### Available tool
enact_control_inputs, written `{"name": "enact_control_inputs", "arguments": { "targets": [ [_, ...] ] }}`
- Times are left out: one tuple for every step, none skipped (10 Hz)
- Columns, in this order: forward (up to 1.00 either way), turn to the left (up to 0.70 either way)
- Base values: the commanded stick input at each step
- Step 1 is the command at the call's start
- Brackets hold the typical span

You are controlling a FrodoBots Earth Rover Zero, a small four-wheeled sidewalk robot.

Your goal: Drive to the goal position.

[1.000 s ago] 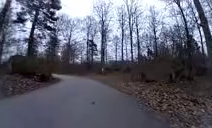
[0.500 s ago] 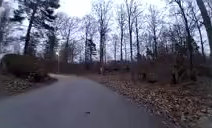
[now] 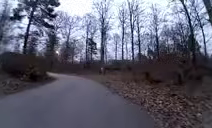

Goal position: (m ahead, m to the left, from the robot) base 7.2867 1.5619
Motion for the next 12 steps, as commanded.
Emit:
{"name": "enact_control_inputs", "arguments": {
  "targets": [
    [1.00,0.00],
    [1.00,0.00],
    [0.93,0.00],
    [0.85,0.00],
    [0.85,0.01],
    [0.85,0.09],
    [0.85,0.16],
    [0.85,0.29],
    [0.85,0.25],
    [0.85,0.14],
    [0.85,0.02],
    [0.85,0.00]
  ]
}}
